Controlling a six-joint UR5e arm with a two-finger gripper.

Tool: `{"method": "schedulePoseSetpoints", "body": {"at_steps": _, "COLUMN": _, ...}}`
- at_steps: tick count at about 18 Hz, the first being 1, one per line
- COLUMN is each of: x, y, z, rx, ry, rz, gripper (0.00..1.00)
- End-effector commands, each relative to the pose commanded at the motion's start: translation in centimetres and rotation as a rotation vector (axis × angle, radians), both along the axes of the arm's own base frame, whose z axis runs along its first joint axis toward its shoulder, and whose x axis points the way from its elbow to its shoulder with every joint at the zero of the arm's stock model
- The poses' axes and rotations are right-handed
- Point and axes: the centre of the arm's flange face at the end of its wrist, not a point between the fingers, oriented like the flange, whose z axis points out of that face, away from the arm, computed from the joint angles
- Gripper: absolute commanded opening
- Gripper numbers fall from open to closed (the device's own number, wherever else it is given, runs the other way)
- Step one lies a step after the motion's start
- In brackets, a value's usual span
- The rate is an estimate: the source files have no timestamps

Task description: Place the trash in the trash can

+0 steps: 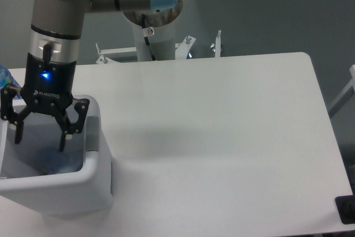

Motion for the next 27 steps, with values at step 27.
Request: {"method": "schedulePoseSetpoints", "body": {"at_steps": 27, "x": -21.0, "y": -15.0, "z": -1.9, "rx": -0.722, "ry": 0.582, "rz": -0.1, "gripper": 1.0}}
